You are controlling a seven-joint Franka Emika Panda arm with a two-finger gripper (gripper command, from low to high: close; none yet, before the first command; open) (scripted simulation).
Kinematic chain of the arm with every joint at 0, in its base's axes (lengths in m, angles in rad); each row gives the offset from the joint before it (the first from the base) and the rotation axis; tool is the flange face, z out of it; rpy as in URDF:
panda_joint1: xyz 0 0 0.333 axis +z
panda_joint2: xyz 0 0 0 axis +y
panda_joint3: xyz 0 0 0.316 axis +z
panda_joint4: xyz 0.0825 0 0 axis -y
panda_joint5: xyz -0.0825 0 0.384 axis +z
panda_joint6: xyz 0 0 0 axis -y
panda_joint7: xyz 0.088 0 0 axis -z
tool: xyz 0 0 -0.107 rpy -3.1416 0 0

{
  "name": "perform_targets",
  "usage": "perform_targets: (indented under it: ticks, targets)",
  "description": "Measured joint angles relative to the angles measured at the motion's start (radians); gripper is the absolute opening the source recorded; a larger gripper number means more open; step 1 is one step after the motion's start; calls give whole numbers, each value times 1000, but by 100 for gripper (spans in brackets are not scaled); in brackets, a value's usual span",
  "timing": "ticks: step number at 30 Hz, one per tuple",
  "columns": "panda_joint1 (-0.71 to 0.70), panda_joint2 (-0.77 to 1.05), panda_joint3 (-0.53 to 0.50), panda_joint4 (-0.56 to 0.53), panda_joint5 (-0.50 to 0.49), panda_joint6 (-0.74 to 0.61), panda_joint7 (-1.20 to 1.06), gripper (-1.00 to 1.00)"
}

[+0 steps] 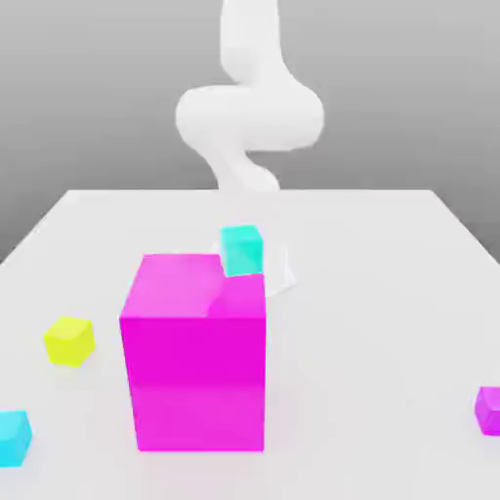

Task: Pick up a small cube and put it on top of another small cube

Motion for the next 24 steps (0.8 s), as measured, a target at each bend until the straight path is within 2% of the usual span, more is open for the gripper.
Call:
perform_targets:
  ticks: [9,15,24]
  targets:
    - [-173,333,-11,0,-46,101,274,0]
    - [-255,550,-53,0,-61,167,441,0]
    - [-378,877,-117,0,10,269,628,0]
